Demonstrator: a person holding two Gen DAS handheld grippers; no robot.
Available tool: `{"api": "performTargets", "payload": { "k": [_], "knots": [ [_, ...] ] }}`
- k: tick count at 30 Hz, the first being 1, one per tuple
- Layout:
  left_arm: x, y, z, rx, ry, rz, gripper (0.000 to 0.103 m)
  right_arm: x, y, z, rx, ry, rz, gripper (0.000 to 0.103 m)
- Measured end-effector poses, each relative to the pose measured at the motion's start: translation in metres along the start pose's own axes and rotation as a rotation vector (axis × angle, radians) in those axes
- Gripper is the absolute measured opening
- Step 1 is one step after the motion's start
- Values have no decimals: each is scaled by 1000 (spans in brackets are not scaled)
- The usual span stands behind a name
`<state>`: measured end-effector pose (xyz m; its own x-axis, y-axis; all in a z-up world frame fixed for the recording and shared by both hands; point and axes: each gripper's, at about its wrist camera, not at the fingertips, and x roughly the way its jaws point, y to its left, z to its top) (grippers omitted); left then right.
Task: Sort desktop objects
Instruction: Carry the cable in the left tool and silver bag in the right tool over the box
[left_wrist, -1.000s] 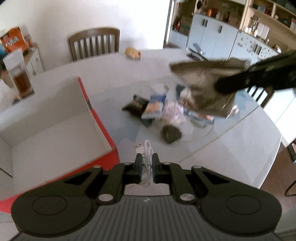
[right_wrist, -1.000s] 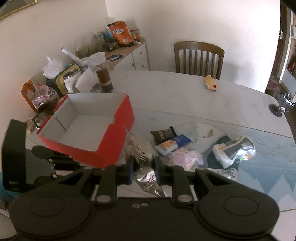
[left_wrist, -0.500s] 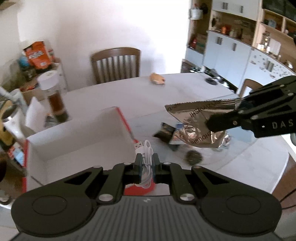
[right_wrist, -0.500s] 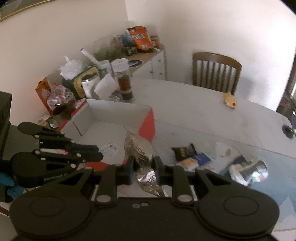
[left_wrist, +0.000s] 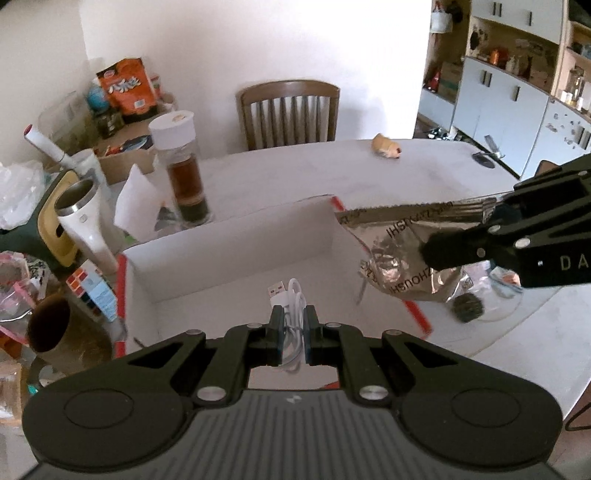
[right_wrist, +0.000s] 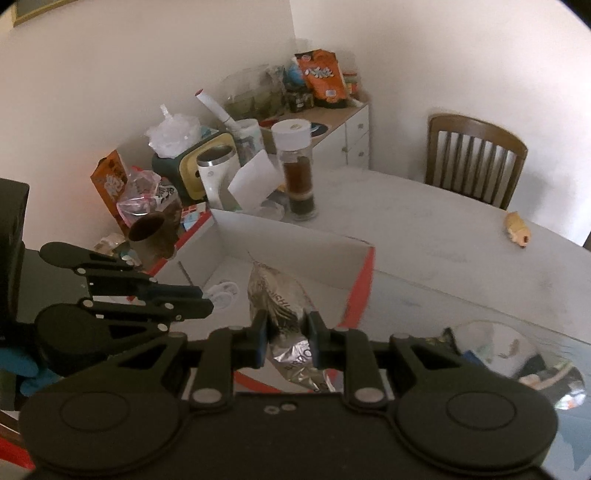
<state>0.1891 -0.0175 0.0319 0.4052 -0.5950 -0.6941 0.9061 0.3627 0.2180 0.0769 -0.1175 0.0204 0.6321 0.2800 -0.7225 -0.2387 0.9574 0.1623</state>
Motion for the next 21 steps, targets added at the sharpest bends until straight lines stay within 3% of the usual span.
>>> {"api": "performTargets", "payload": {
  "k": [21],
  "knots": [
    [74,54,0,9,152,6,9,103,17,7,38,173,-10,21]
  ]
}}
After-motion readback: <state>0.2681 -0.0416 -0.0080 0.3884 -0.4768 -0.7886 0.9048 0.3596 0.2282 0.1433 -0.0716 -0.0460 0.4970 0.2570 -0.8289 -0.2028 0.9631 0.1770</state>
